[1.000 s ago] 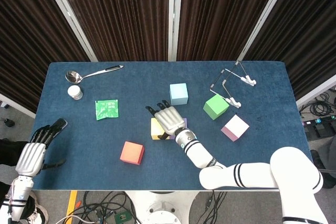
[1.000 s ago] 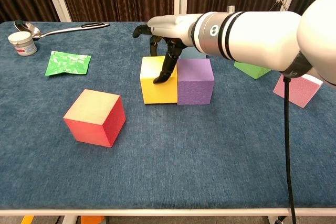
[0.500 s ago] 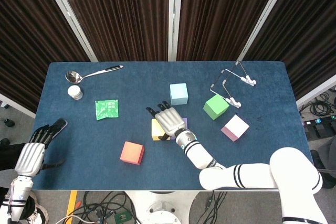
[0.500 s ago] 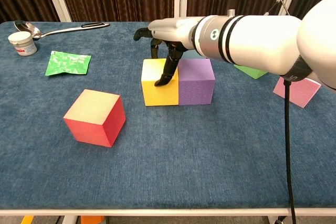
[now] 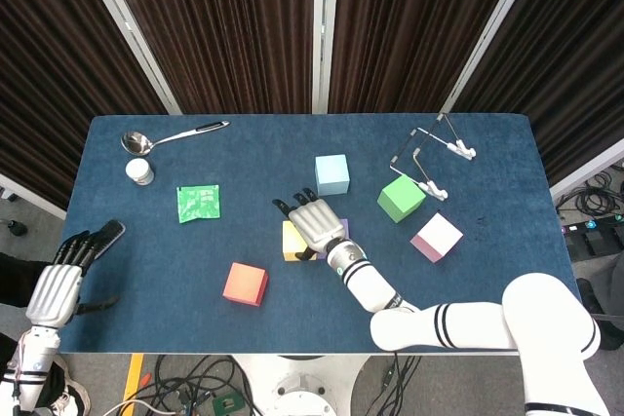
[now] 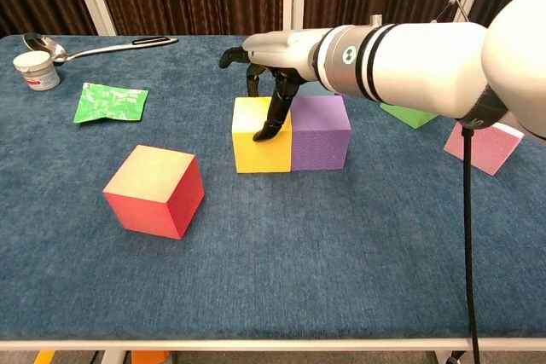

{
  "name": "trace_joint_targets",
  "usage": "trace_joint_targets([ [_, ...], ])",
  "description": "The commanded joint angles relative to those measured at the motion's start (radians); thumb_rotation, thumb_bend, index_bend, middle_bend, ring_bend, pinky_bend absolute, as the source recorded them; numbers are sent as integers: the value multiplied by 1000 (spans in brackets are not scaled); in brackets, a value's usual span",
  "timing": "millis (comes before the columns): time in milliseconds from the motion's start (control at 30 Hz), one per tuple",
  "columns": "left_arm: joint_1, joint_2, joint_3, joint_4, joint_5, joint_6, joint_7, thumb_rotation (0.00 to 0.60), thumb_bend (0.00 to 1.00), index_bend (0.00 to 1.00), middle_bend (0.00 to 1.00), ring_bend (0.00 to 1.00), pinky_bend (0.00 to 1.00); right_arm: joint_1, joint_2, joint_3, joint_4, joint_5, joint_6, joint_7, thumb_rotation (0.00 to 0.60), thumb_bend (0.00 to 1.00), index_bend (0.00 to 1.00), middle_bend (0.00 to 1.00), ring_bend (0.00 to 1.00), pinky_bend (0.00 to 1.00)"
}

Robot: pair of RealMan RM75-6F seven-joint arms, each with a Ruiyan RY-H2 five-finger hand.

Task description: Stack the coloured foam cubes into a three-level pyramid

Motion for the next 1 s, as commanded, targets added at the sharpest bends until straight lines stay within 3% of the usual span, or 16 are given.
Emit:
trace_joint_targets([
  [33, 0, 0, 0, 0, 0, 0, 1, 600, 0, 146, 87, 0, 73, 1, 4, -1, -3, 5, -6, -1, 600, 69, 0, 312, 23, 0],
  [267, 0, 2, 1, -3, -2, -3, 2, 600, 0, 146, 87, 0, 73, 6, 19, 2, -11, 21, -33, 10, 600, 0, 0, 160, 0, 0],
  [500, 3, 3, 0, -4, -2, 3, -6, 600, 0, 146, 87, 0, 73, -12, 64, 17, -70, -21, -20, 49, 600, 0, 0, 136, 0, 0],
  [733, 1, 13, -6, -18, 1, 10, -10, 600, 0, 146, 87, 0, 73, -114, 297, 13, -289, -166, 35, 123, 600, 0, 0, 120, 0, 0],
  [867, -1, 15, -10, -33, -1, 12, 3, 600, 0, 146, 87, 0, 73, -210, 446, -46, -355, -303, 76, 157, 600, 0, 0, 122, 0, 0],
  [1000, -6, 15, -15, -52, -4, 6, 28, 600, 0, 146, 87, 0, 73, -307, 542, -133, -332, -465, 97, 198, 600, 0, 0, 141, 0, 0],
])
